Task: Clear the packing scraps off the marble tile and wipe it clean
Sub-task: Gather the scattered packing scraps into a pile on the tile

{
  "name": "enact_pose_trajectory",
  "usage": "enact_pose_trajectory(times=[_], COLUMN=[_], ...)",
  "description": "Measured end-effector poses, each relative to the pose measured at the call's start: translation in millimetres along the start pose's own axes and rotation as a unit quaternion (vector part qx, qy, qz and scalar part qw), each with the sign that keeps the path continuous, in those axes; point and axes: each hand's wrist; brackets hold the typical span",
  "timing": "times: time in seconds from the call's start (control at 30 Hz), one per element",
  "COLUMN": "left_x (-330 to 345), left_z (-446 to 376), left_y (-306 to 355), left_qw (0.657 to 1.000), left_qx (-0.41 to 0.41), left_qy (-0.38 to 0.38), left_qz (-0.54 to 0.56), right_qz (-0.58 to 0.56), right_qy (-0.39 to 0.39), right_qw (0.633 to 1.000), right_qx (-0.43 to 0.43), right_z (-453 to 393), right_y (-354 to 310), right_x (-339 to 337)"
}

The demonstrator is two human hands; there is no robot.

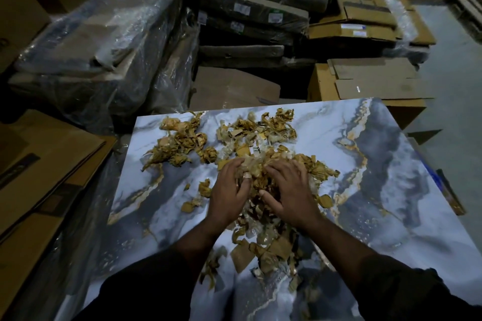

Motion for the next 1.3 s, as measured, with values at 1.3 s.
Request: enact_pose_trajectory(times=[1.3], left_x=[21], left_z=[140], left_y=[29], left_qw=[0.977], left_qx=[-0.163], left_qy=[0.056], left_qz=[0.124], right_qz=[-0.028], right_qy=[-0.045], right_qw=[0.969], right_qx=[0.24], right_z=[186], right_y=[-80], right_x=[73])
Point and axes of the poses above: each hand's wrist, its own z-axis away from the middle knuckle, its own x-axis out of the palm, y = z × x, and after that the axes turned 13 degrees about x, right-handed
